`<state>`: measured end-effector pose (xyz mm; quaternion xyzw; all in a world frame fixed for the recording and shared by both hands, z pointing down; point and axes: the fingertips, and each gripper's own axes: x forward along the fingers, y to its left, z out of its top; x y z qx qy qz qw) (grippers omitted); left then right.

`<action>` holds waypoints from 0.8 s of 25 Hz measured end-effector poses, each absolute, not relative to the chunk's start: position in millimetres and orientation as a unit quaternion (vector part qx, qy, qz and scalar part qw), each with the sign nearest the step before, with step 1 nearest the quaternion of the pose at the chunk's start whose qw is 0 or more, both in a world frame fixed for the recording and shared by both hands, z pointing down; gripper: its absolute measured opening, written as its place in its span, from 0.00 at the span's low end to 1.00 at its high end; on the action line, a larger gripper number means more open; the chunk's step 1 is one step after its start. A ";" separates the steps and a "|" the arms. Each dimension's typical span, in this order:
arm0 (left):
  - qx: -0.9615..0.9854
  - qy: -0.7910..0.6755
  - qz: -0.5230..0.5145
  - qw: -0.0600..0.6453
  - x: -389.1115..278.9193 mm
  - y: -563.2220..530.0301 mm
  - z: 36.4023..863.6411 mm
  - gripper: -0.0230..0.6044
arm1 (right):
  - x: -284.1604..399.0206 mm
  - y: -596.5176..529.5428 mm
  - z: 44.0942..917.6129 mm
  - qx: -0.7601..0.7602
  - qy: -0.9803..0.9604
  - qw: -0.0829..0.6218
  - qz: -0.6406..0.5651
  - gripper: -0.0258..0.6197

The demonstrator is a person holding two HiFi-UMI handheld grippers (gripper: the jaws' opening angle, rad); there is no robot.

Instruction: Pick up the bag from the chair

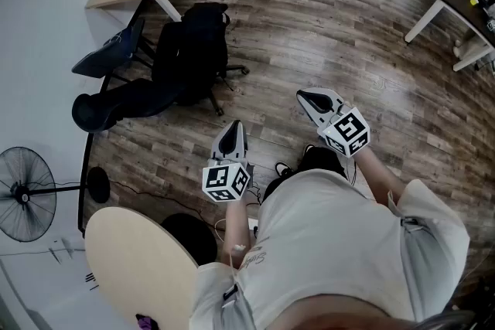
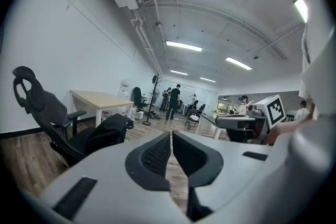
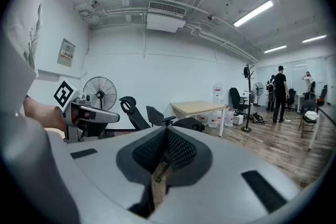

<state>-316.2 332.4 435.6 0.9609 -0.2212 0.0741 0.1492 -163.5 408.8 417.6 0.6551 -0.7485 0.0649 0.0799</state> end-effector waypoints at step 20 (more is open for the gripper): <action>0.962 -0.186 0.102 0.171 -276.7 323.3 458.2 0.07 | -126.7 419.6 447.0 0.678 -0.721 0.094 0.107 0.03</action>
